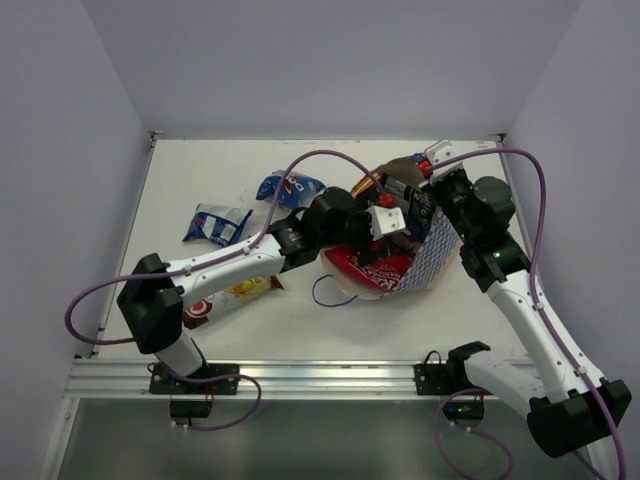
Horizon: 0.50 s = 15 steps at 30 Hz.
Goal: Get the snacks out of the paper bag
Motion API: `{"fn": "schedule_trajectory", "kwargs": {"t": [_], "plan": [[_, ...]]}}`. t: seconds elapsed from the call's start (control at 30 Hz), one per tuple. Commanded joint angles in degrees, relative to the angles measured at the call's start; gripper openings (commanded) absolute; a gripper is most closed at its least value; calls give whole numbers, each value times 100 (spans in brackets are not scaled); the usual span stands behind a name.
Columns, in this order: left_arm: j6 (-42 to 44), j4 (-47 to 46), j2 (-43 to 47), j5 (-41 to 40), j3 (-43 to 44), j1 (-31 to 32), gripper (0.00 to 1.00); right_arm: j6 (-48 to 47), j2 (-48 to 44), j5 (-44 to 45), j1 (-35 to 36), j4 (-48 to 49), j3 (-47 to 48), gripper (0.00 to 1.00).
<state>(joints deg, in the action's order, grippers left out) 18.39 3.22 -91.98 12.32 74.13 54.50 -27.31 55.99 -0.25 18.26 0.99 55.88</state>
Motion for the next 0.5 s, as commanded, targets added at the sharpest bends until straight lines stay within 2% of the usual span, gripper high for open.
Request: {"fn": "schedule_trajectory", "kwargs": {"t": [0.0, 0.2, 0.47], "plan": [[1235, -577, -346, 183, 102, 26, 98, 41, -220, -238, -24, 366, 99, 0], [2518, -743, -1127, -140, 330, 17, 95, 173, -202, -484, -16, 305, 73, 0], [2889, -1034, -1919, -300, 814, -53, 85, 217, -202, -555, -7, 235, 37, 0]]}}
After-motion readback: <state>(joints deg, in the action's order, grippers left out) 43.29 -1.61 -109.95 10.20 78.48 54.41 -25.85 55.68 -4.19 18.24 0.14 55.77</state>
